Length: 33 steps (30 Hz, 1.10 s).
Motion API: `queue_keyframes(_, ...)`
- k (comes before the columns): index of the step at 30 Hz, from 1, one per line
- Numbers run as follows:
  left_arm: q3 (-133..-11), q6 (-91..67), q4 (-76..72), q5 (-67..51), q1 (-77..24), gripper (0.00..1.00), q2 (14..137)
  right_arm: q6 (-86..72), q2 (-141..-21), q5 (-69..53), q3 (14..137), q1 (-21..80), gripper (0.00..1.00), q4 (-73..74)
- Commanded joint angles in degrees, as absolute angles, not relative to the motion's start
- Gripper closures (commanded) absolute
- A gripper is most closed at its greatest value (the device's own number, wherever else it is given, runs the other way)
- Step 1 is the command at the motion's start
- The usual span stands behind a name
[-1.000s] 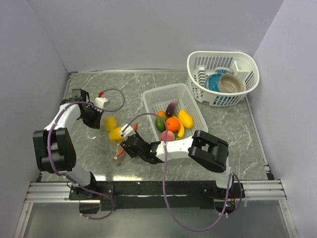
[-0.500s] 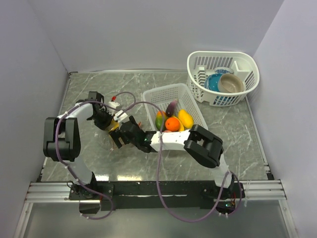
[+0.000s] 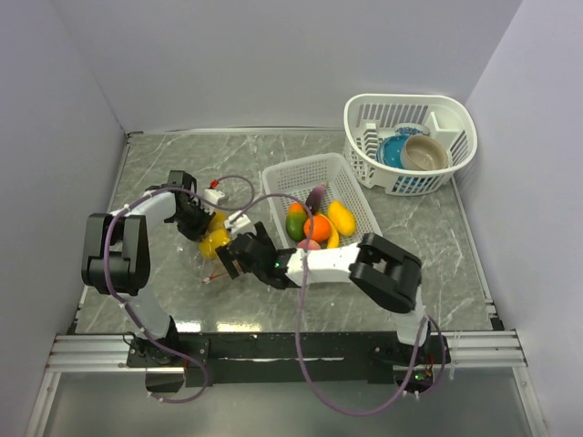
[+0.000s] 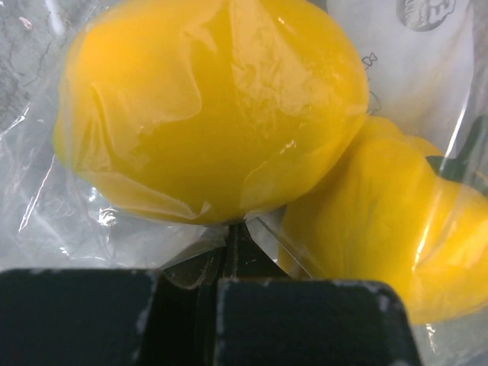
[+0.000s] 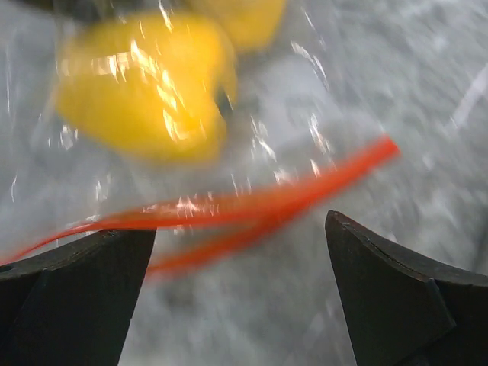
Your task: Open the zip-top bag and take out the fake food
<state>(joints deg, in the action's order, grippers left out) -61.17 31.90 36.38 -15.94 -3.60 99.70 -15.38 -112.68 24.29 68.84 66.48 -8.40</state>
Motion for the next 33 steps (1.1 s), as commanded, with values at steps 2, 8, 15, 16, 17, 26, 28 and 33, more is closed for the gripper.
queue_keyframes(2, -59.9, 32.3, 35.4, -13.8, -3.9, 0.99, 101.3, -19.5, -103.2, 23.6, 62.8, 68.5, 0.07, -11.3)
queue_keyframes(8, -59.7, 31.8, 35.8, -14.3, -3.9, 0.99, 100.5, -18.8, -106.6, 19.4, 63.9, 68.6, 0.37, -14.8)
queue_keyframes(15, -62.1, 30.9, 38.6, -19.9, -3.3, 0.99, 101.4, -18.2, -109.6, 18.4, 65.6, 68.4, 0.54, -17.0)
queue_keyframes(16, -62.4, 30.9, 38.8, -20.9, -3.3, 0.99, 101.9, -18.0, -109.9, 18.5, 65.6, 68.3, 0.53, -17.9)
queue_keyframes(17, -62.7, 30.9, 39.0, -21.4, -3.3, 0.99, 102.0, -17.8, -110.3, 18.5, 65.7, 68.1, 0.52, -18.3)
queue_keyframes(26, -63.6, 32.2, 42.8, -24.3, -3.3, 0.99, 101.7, -14.4, -115.9, 21.2, 67.2, 65.7, 0.00, -26.1)
queue_keyframes(28, -63.5, 32.5, 43.2, -24.8, -3.3, 0.99, 101.9, -12.5, -116.2, 21.5, 66.7, 65.7, 0.00, -29.8)
queue_keyframes(33, -63.5, 33.3, 44.9, -26.4, -3.3, 0.99, 102.8, -8.4, -116.7, 21.4, 65.9, 66.0, 0.00, -37.9)
